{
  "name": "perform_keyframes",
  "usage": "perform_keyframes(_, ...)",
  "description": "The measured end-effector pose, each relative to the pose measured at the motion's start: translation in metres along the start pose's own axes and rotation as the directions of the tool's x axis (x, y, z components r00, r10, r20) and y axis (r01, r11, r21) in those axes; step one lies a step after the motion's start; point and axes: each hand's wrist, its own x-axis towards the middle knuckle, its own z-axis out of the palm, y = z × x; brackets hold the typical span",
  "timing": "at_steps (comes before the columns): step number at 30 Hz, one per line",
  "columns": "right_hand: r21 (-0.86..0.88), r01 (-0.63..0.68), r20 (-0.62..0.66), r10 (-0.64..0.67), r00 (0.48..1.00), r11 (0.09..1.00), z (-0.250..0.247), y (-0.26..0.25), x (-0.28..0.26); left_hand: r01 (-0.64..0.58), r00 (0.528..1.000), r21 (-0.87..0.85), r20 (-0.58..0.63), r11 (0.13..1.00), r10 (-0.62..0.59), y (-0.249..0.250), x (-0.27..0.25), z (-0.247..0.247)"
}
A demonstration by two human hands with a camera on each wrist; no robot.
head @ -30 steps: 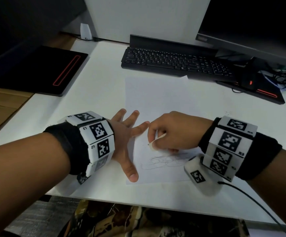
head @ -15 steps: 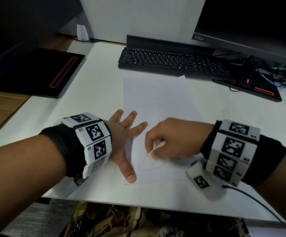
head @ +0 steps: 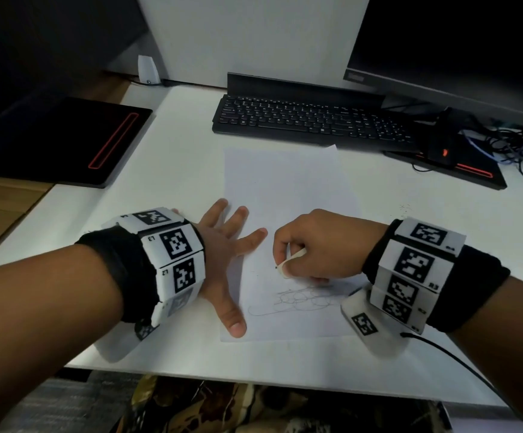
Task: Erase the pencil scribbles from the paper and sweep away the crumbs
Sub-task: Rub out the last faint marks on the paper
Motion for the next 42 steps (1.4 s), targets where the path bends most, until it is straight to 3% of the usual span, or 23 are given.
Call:
perform_keyframes(5, -0.032, -0.027, -0.069, 0.025, 0.997, 0.999, -0.001, -0.003, -0.002, -0.073, 0.995, -0.007, -0.065, 0.997, 0.073, 0.019, 0.007, -0.008)
perform_keyframes(10, -0.081, 0.141, -0.034, -0.144, 0.989, 0.987, 0.018, -0.015, -0.013, -0.091, 0.995, -0.010, -0.050, 0.996, 0.090, 0.020, 0.011, -0.006)
perform_keyframes(15, -0.098, 0.077, -0.101, -0.087, 0.991, 0.992, 0.006, -0.005, -0.004, -0.109, 0.990, -0.011, -0.092, 0.994, 0.107, 0.018, 0.011, -0.003)
perform_keyframes(19, -0.103, 0.197, 0.005, -0.198, 0.980, 0.975, 0.017, -0.015, -0.008, -0.109, 0.991, -0.021, -0.085, 0.994, 0.107, 0.019, 0.013, -0.003)
perform_keyframes(23, -0.113, 0.072, -0.053, -0.079, 0.995, 0.991, 0.001, -0.003, -0.002, -0.100, 0.993, -0.057, -0.075, 0.993, 0.095, 0.020, 0.011, -0.004)
perform_keyframes(27, -0.109, 0.203, 0.050, -0.199, 0.979, 0.973, 0.015, -0.013, -0.009, -0.096, 0.994, -0.038, -0.061, 0.995, 0.094, 0.021, 0.011, -0.006)
perform_keyframes(32, -0.112, 0.106, -0.056, -0.113, 0.992, 0.988, 0.002, 0.000, -0.005, -0.096, 0.993, -0.054, -0.078, 0.994, 0.091, 0.020, 0.010, -0.004)
perform_keyframes(36, -0.136, 0.166, 0.035, -0.163, 0.986, 0.977, 0.009, -0.005, -0.008, -0.087, 0.994, -0.027, -0.068, 0.996, 0.085, 0.021, 0.010, -0.005)
perform_keyframes(39, -0.121, 0.084, -0.067, -0.092, 0.993, 0.989, -0.001, 0.004, -0.006, -0.076, 0.995, -0.033, -0.067, 0.997, 0.074, 0.021, 0.009, -0.005)
perform_keyframes(42, -0.124, 0.155, -0.001, -0.157, 0.988, 0.980, 0.007, -0.001, -0.012, -0.077, 0.995, -0.023, -0.066, 0.997, 0.075, 0.021, 0.008, -0.005)
